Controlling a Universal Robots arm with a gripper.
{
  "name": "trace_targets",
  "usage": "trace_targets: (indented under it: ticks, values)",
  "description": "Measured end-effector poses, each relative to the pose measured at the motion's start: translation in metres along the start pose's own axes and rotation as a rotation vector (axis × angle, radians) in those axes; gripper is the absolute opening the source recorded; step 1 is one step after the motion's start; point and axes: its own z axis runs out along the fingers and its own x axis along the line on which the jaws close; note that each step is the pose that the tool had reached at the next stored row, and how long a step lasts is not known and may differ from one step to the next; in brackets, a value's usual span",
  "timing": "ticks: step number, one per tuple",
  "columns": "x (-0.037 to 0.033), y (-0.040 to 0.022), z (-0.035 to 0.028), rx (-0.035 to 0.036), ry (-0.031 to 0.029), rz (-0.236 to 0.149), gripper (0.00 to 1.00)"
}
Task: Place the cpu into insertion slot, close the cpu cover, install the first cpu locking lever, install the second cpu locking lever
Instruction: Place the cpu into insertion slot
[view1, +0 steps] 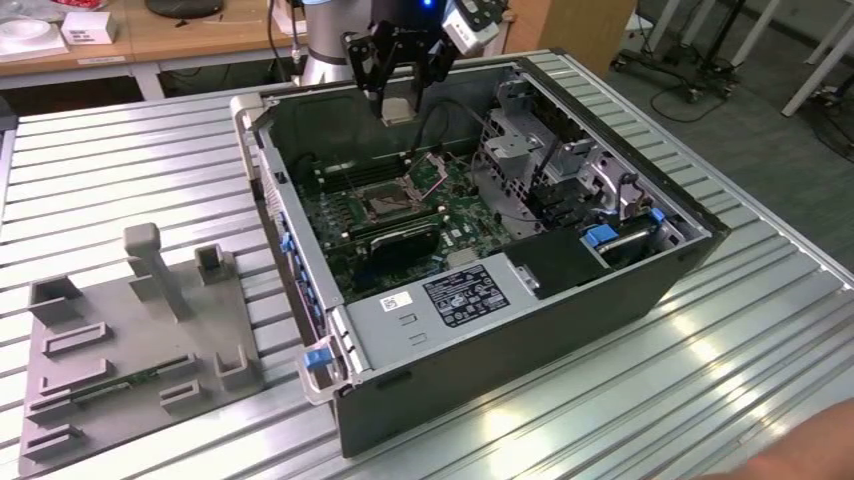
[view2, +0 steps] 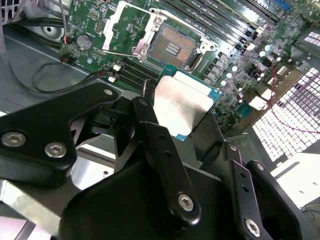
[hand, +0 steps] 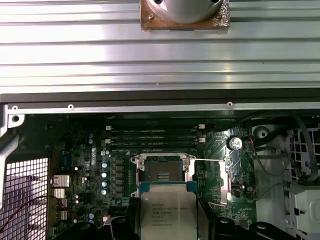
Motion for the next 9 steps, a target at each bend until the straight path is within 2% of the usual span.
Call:
trace_targets:
  ticks: [7, 9]
  values:
    - [0.0, 0.0, 0.0001, 0.0, -0.0001, 0.0, 0.54]
    - [0.0, 0.0, 0.0005, -0.0002, -0.0025, 0.0, 0.54]
